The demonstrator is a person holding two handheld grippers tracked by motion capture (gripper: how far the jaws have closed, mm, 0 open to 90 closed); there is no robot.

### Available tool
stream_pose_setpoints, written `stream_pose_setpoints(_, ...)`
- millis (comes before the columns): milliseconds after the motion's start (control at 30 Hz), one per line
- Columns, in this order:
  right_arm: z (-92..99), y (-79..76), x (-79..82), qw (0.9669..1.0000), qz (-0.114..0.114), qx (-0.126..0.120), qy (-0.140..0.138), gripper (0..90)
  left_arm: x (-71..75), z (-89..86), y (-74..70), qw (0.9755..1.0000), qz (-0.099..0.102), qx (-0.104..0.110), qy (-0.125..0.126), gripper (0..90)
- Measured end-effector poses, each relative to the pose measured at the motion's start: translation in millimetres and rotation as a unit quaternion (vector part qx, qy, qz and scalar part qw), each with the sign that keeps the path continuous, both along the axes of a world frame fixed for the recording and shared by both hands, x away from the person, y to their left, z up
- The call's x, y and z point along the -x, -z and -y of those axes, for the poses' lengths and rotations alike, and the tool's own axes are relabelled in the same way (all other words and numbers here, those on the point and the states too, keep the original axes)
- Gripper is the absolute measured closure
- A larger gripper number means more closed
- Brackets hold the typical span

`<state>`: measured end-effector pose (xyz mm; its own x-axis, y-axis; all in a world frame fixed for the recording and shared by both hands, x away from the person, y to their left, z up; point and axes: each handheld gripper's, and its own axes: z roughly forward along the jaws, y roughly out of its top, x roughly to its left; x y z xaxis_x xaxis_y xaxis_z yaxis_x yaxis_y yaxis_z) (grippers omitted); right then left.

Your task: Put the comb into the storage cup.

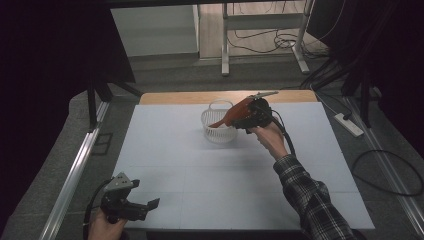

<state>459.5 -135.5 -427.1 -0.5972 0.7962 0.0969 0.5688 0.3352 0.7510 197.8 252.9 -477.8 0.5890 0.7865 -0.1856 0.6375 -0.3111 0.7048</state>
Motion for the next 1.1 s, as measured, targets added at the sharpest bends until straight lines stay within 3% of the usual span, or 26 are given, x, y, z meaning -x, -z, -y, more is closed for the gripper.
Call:
stream_pose_setpoints(133, 1.8, -1.6, 1.3, 0.9998, 0.007, 0.016, -0.003, 0.9, -0.1, 0.1, 0.0, 1.0000, 0.000, 0.000, 0.000, 0.9)
stream_pose_setpoints(600, 8.7, -5.6, 8.7, 0.9989, 0.022, 0.037, -0.017, 0.0, 0.0, -1.8, -0.2, 1.0000, 0.000, 0.008, -0.002, 1.0)
stream_pose_setpoints(1100, 19.0, -3.9, 21.1, 0.9987, 0.027, 0.033, -0.026, 0.0, 0.9, -5.9, -0.9, 0.9997, 0.004, 0.023, -0.012, 0.3)
